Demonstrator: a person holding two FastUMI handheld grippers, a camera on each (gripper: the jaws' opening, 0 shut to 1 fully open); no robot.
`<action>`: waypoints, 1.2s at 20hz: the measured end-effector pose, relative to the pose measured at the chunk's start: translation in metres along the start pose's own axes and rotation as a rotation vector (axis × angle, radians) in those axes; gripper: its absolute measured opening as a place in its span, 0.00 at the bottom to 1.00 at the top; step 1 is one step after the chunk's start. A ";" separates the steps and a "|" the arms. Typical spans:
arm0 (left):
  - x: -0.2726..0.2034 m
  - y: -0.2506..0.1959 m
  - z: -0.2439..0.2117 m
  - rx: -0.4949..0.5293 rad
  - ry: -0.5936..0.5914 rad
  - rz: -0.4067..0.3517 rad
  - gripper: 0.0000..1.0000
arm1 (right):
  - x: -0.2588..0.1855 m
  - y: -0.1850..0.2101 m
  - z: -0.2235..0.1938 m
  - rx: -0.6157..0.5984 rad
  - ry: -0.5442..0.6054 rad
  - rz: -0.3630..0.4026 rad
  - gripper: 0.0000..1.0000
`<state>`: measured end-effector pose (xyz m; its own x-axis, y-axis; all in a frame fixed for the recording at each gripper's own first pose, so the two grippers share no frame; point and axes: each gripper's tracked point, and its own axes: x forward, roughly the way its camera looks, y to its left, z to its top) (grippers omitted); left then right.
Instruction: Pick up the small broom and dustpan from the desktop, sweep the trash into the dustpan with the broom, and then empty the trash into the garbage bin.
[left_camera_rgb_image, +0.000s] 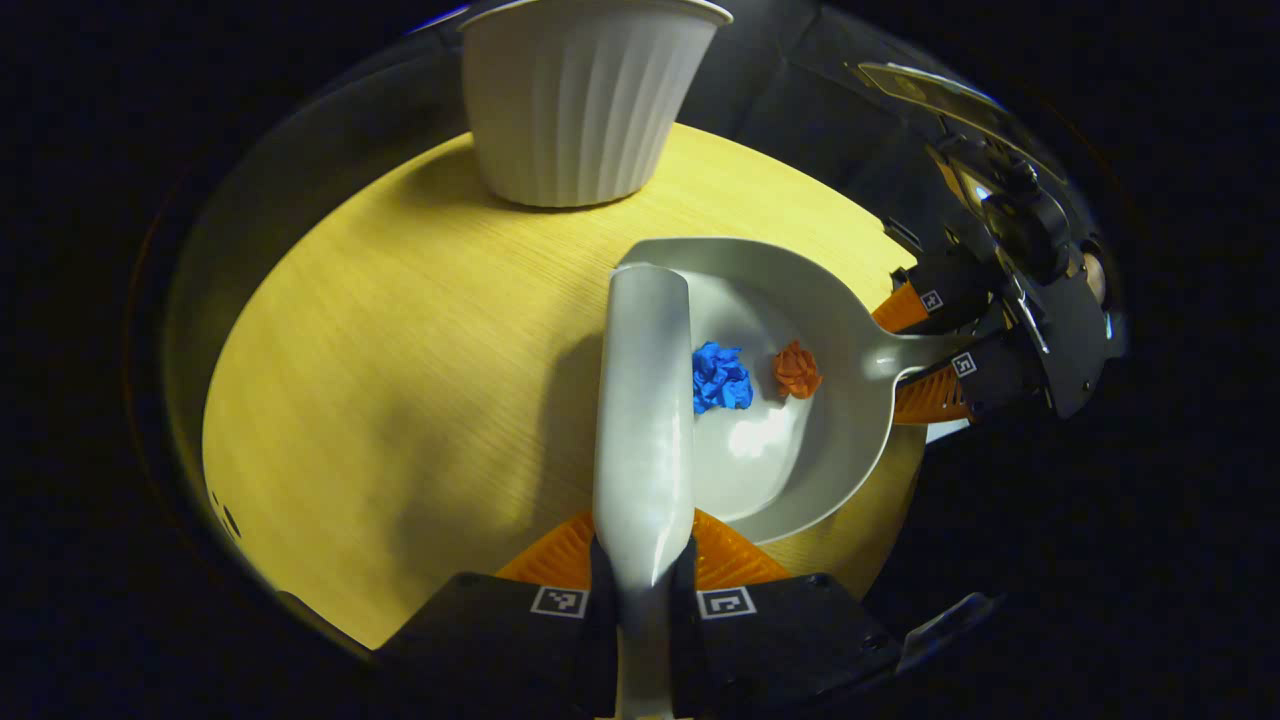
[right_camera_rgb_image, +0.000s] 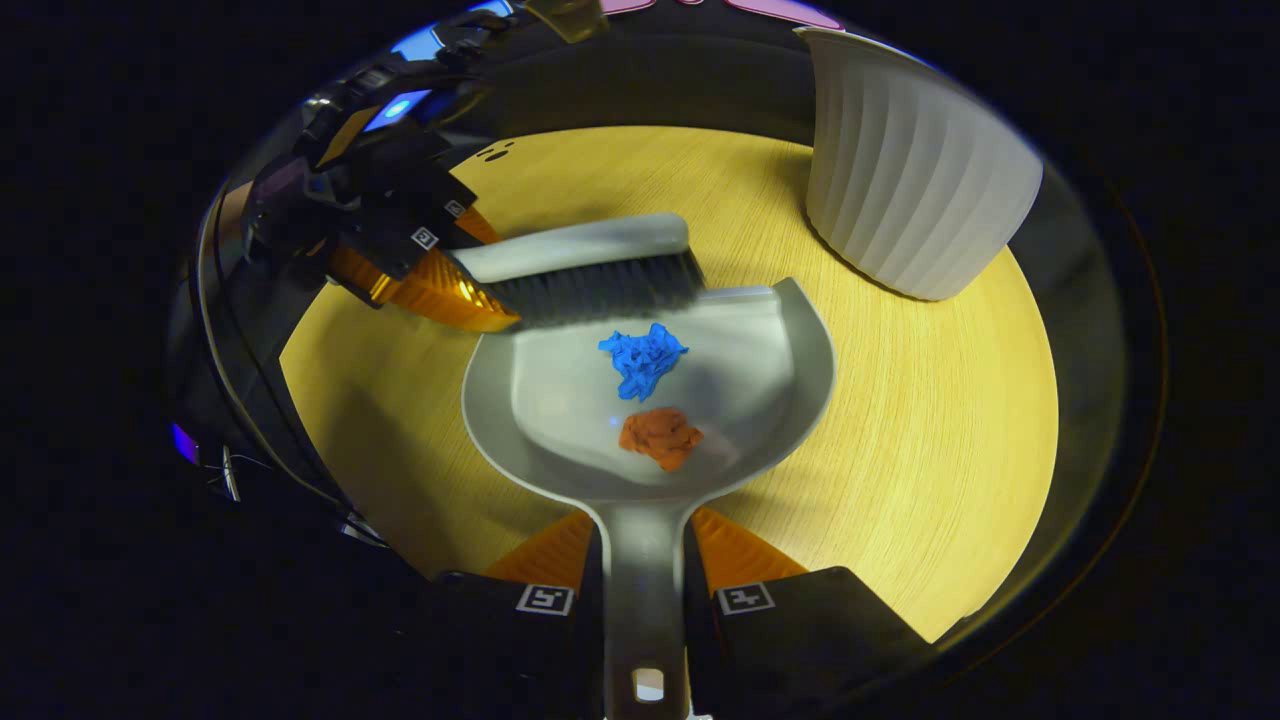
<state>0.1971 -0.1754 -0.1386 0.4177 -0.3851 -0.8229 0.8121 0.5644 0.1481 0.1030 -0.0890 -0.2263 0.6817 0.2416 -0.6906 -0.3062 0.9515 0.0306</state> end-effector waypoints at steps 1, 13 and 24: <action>-0.005 -0.001 -0.002 -0.030 -0.025 0.016 0.24 | 0.002 0.000 -0.001 0.003 -0.004 0.001 0.37; 0.004 0.012 -0.139 -0.422 -0.137 0.242 0.25 | -0.026 0.002 0.008 0.026 -0.078 -0.070 0.37; 0.026 -0.006 -0.210 -0.655 -0.156 0.256 0.25 | -0.060 0.016 0.026 0.170 -0.207 -0.177 0.37</action>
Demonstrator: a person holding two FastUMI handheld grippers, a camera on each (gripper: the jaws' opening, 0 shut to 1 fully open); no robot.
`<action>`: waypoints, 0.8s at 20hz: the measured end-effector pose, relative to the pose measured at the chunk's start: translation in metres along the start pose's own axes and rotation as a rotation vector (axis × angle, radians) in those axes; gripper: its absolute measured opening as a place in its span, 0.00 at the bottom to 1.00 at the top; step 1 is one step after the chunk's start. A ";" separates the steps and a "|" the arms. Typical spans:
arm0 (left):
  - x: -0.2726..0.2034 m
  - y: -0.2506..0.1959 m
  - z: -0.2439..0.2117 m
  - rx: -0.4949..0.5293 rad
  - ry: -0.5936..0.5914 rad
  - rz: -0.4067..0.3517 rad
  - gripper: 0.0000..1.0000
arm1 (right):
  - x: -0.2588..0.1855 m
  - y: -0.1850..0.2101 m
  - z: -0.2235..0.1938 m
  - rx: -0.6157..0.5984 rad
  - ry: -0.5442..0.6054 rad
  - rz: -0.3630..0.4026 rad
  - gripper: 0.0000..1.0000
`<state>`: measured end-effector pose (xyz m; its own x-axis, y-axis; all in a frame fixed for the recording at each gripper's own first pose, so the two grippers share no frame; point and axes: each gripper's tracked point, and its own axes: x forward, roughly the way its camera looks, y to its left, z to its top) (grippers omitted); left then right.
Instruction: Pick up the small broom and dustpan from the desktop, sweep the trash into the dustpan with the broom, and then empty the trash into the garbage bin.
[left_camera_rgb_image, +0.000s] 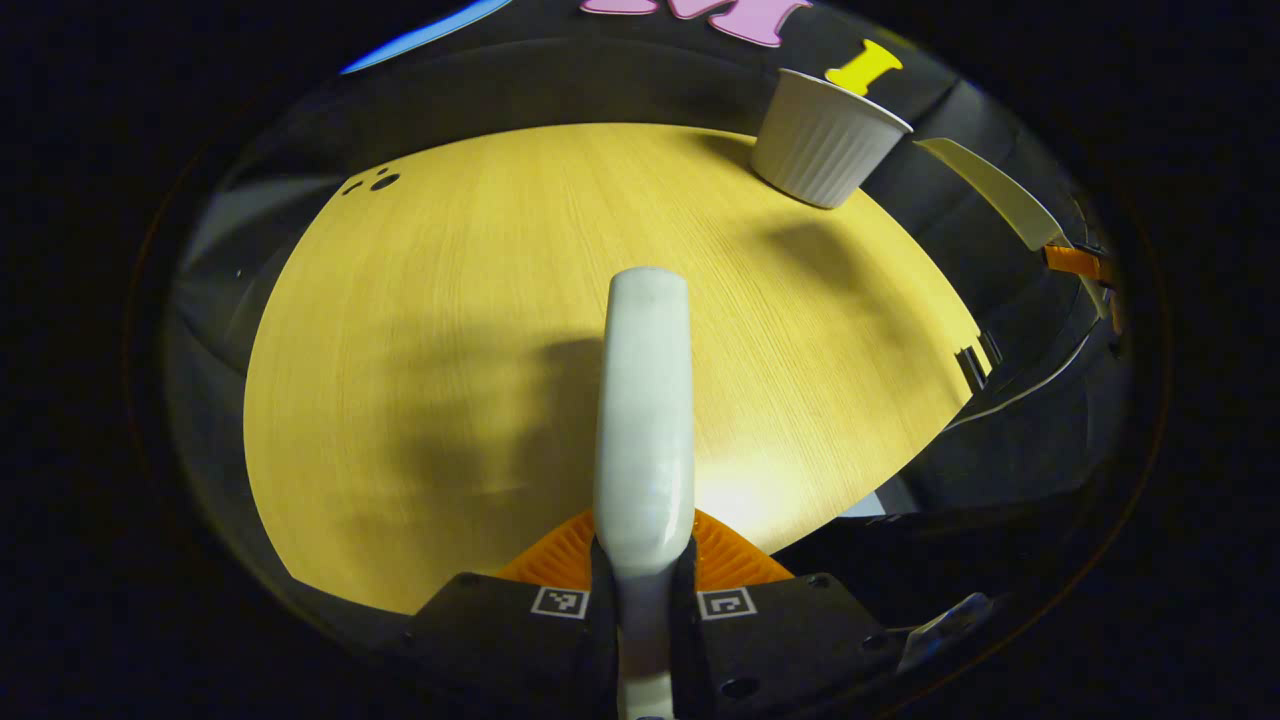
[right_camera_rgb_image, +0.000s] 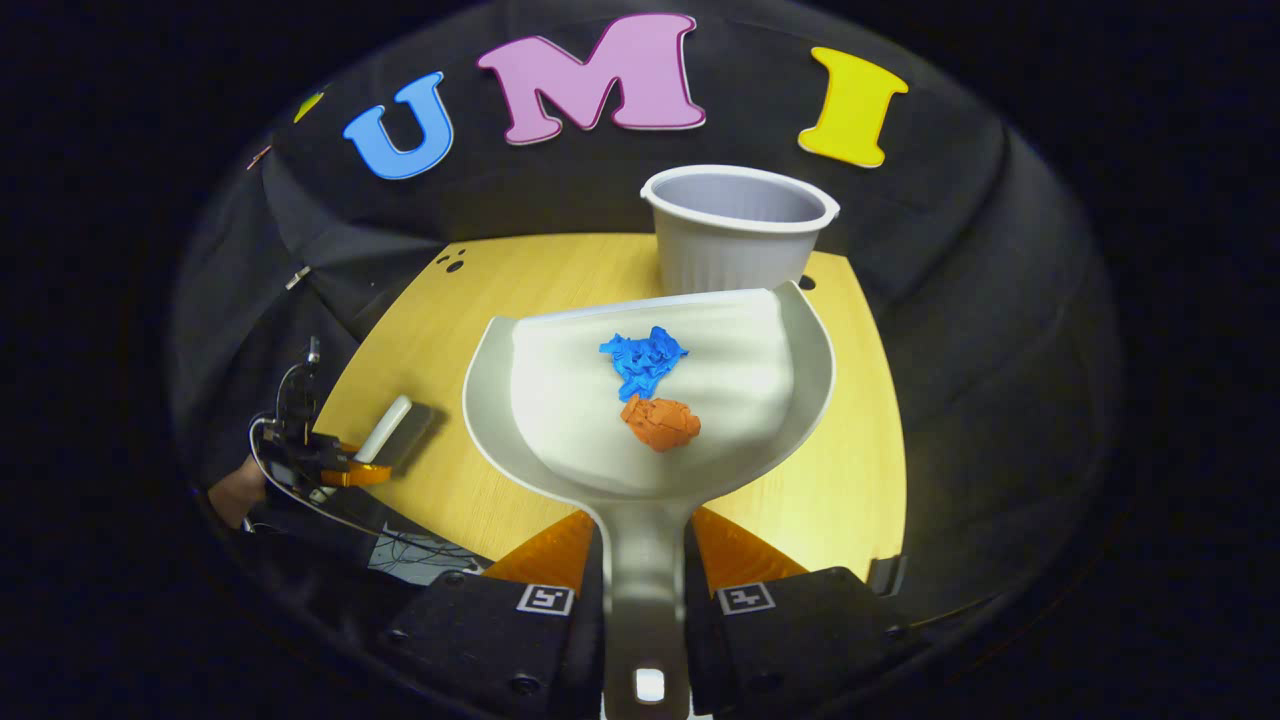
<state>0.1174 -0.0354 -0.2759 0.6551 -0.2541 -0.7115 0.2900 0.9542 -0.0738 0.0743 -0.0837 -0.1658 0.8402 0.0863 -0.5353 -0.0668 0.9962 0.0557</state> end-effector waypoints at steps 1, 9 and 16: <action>-0.001 0.001 -0.003 -0.026 -0.003 -0.001 0.25 | 0.001 0.001 0.001 0.013 -0.006 -0.007 0.37; -0.014 0.023 -0.017 -0.125 -0.029 0.036 0.25 | -0.005 0.001 0.013 0.019 -0.156 -0.105 0.37; -0.020 0.037 -0.016 -0.162 -0.047 0.071 0.23 | 0.001 -0.004 0.013 -0.006 -0.221 -0.193 0.33</action>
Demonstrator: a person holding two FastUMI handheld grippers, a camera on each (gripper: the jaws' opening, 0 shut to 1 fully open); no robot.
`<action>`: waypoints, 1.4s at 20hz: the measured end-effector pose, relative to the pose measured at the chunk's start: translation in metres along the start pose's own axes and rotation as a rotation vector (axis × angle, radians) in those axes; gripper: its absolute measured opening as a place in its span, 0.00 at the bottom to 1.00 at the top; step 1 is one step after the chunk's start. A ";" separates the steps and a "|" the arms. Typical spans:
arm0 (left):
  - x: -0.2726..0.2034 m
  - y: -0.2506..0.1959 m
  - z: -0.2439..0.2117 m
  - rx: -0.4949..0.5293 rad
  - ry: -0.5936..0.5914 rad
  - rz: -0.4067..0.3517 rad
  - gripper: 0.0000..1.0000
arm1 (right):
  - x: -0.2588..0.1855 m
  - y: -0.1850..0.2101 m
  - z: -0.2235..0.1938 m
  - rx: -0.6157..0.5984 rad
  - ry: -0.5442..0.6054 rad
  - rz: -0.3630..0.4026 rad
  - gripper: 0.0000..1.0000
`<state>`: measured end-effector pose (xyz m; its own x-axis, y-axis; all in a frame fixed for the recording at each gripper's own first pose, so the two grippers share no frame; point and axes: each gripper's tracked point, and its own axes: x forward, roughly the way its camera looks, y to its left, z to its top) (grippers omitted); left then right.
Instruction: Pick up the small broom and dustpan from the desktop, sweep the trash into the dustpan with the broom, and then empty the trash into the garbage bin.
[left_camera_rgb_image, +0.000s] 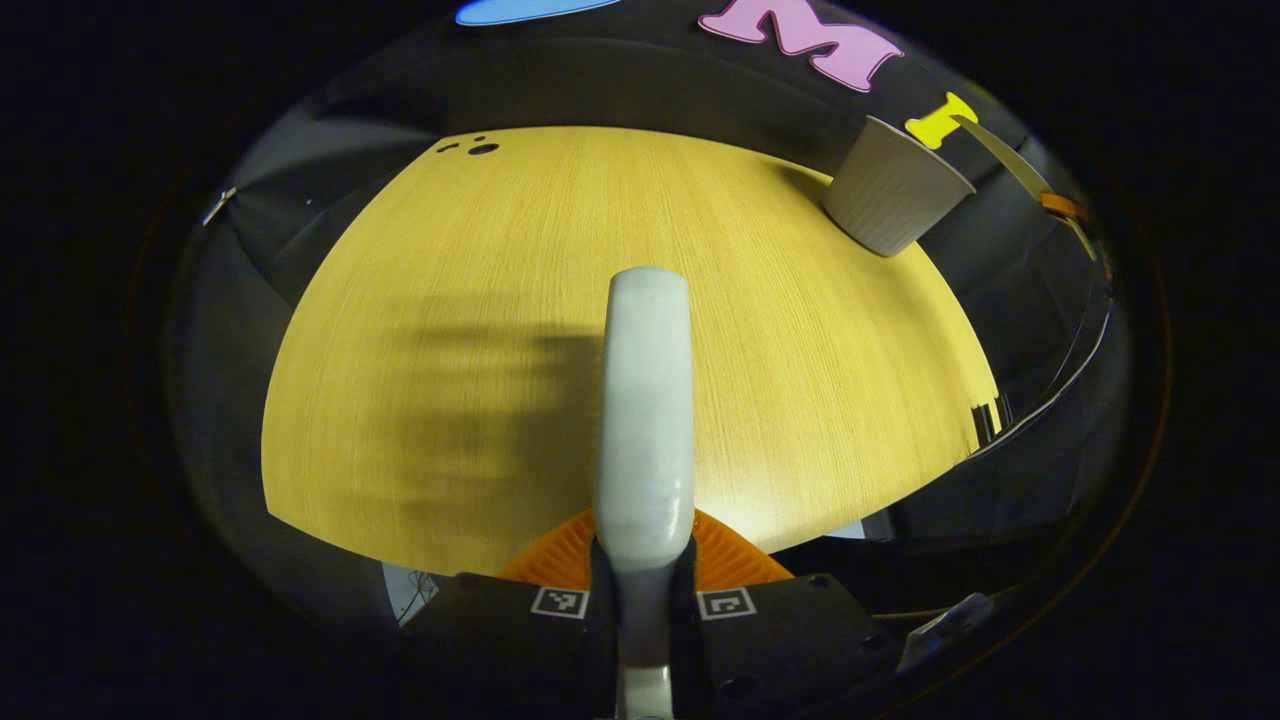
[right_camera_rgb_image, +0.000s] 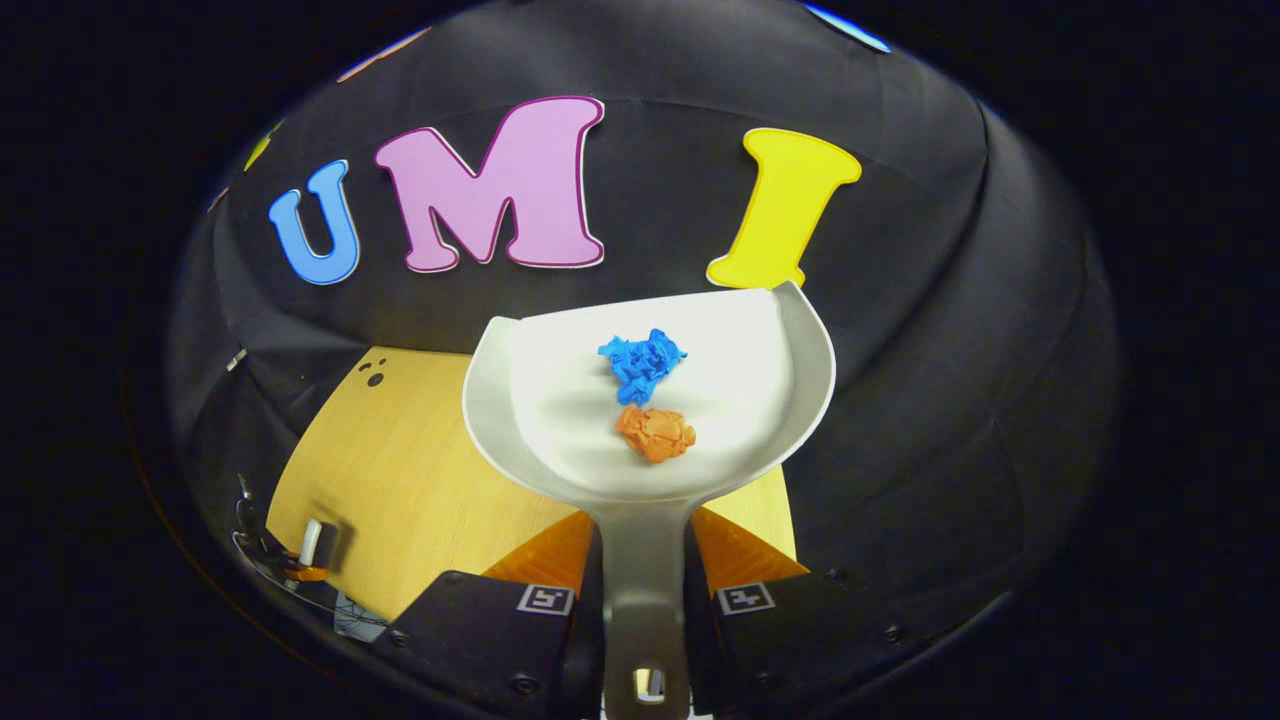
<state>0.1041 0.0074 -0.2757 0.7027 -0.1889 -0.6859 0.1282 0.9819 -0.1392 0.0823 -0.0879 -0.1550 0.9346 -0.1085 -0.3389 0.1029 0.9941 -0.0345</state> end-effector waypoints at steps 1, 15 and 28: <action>0.000 0.000 0.000 0.000 0.000 0.008 0.25 | -0.002 -0.001 -0.001 -0.013 0.005 -0.018 0.37; 0.007 0.029 0.039 -0.064 -0.029 0.051 0.26 | -0.009 -0.029 0.001 -0.331 -0.011 -0.284 0.37; 0.012 0.014 0.052 -0.140 -0.022 0.007 0.26 | -0.014 -0.045 0.009 -0.704 -0.077 -0.522 0.37</action>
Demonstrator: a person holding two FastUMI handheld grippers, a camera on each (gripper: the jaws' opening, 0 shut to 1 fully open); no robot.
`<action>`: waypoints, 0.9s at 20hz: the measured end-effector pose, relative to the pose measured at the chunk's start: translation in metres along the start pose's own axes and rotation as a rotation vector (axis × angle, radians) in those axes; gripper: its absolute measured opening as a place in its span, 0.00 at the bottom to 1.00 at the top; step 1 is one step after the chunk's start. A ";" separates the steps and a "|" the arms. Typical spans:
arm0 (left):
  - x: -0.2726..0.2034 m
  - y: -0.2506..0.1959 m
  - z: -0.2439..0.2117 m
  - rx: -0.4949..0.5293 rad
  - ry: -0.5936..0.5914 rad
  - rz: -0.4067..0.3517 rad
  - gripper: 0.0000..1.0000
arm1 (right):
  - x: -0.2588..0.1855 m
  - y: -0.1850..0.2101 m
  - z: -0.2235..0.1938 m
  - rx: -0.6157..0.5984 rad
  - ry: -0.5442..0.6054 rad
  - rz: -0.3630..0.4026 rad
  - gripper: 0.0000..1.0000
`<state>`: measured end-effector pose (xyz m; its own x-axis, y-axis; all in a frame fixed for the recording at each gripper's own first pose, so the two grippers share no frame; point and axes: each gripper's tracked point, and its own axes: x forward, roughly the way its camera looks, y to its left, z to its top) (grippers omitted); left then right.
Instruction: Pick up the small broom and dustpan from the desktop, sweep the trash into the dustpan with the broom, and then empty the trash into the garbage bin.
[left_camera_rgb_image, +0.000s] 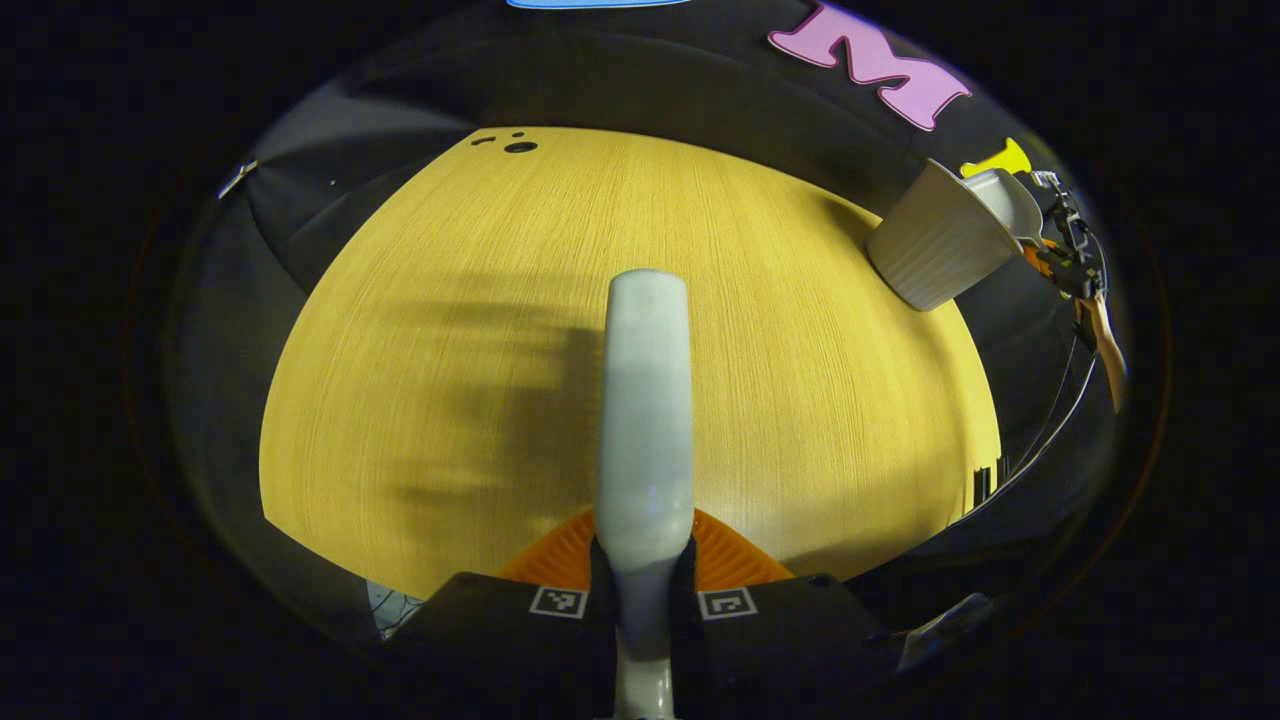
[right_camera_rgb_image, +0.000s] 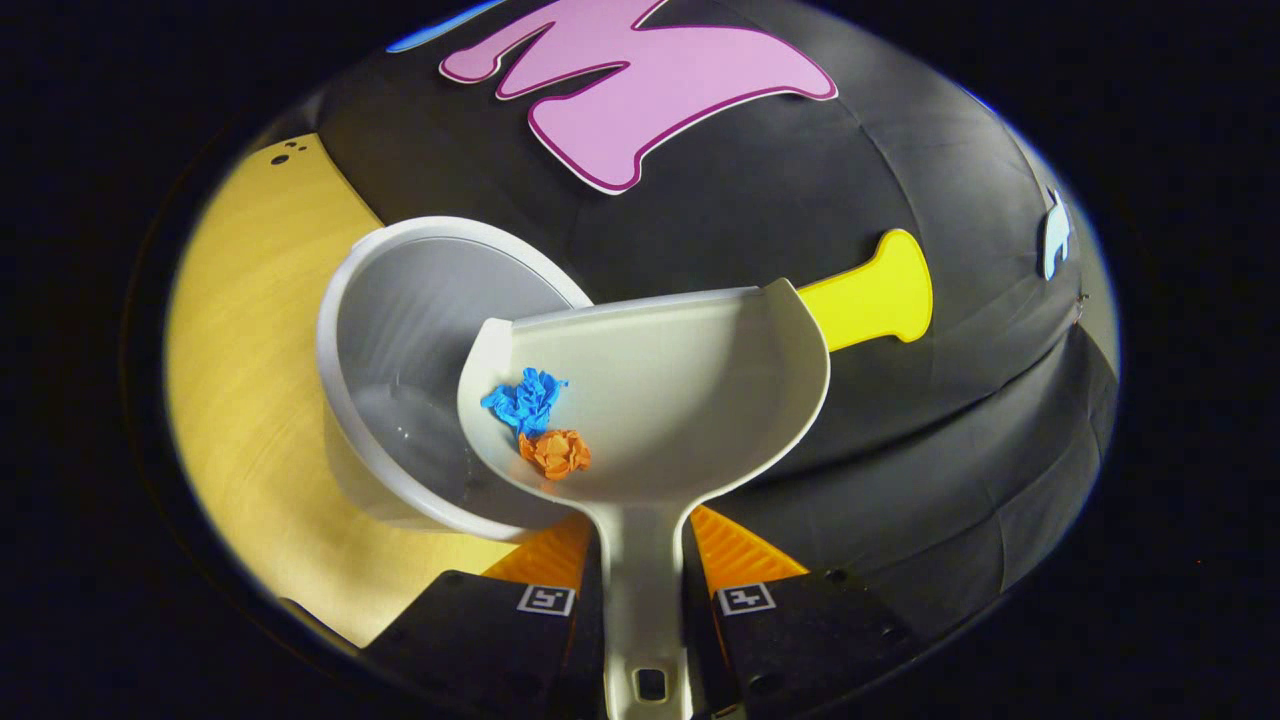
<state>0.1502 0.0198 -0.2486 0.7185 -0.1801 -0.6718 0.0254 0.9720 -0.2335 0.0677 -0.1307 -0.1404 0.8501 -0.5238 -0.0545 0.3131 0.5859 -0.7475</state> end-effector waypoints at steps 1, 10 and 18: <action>0.000 -0.001 0.000 -0.011 -0.007 -0.011 0.24 | 0.001 0.001 0.001 -0.020 0.004 -0.017 0.37; -0.002 -0.022 -0.002 -0.009 0.001 -0.046 0.26 | 0.001 -0.005 0.009 -0.295 -0.061 -0.133 0.37; -0.004 -0.033 -0.010 0.015 0.004 -0.053 0.26 | -0.001 -0.003 0.010 -0.564 -0.073 -0.149 0.33</action>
<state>0.1396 -0.0133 -0.2457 0.7128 -0.2323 -0.6618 0.0742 0.9632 -0.2582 0.0700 -0.1260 -0.1318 0.8473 -0.5197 0.1089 0.1748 0.0793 -0.9814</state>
